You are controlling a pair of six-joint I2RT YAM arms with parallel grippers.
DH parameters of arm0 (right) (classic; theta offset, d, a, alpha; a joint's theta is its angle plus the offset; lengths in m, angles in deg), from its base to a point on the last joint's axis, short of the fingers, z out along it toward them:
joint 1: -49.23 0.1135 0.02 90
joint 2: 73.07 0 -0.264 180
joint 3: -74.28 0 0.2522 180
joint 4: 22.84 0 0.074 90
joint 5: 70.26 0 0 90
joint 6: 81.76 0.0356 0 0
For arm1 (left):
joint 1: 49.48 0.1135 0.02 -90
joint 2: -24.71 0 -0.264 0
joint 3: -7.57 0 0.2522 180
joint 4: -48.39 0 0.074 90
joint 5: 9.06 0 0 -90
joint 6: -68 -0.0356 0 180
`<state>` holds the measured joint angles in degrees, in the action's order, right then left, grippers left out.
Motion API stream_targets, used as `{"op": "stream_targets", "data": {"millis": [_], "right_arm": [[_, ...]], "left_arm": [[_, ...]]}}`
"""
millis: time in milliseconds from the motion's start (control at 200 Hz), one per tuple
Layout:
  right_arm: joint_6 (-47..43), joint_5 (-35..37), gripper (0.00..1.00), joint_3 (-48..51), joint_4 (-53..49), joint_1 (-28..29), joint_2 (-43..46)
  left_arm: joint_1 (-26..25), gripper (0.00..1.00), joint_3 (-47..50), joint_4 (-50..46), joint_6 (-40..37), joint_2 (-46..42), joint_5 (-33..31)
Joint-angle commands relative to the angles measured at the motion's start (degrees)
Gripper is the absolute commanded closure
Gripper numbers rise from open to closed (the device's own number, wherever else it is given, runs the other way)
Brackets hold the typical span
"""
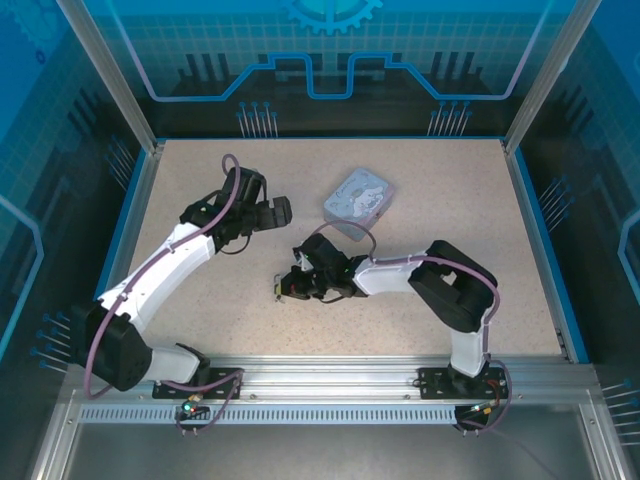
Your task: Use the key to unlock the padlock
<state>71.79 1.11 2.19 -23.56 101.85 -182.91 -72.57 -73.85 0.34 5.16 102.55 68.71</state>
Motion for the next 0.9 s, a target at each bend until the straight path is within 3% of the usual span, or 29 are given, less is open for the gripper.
{"op": "stream_targets", "data": {"millis": [0,310,390,555,850,895], "right_arm": [[1.61,0.06,1.0,-1.72,1.38,0.14,-1.89],[1.01,-0.46,1.0,-0.01,-0.21,-1.92,-2.68],[0.92,-0.63,0.88,0.87,-0.28,-2.5,-1.93],[0.18,-0.18,0.55,2.84,-2.32,-3.61,0.92],[-1.66,2.06,0.19,11.27,-6.75,-6.6,12.62],[-2.81,3.2,0.09,12.13,-9.16,-6.99,15.72]], "left_arm": [[0.42,0.01,0.86,-0.86,1.41,-1.11,1.51],[0.48,0.01,0.16,-0.79,1.73,0.1,2.56],[0.43,0.01,0.09,-0.68,1.67,0.45,2.74],[0.43,0.01,-0.15,-0.74,1.93,0.89,3.16],[0.48,0.01,-1.35,-1.28,1.85,0.48,3.09],[0.43,0.01,-1.66,-1.4,1.85,0.48,3.08]]}}
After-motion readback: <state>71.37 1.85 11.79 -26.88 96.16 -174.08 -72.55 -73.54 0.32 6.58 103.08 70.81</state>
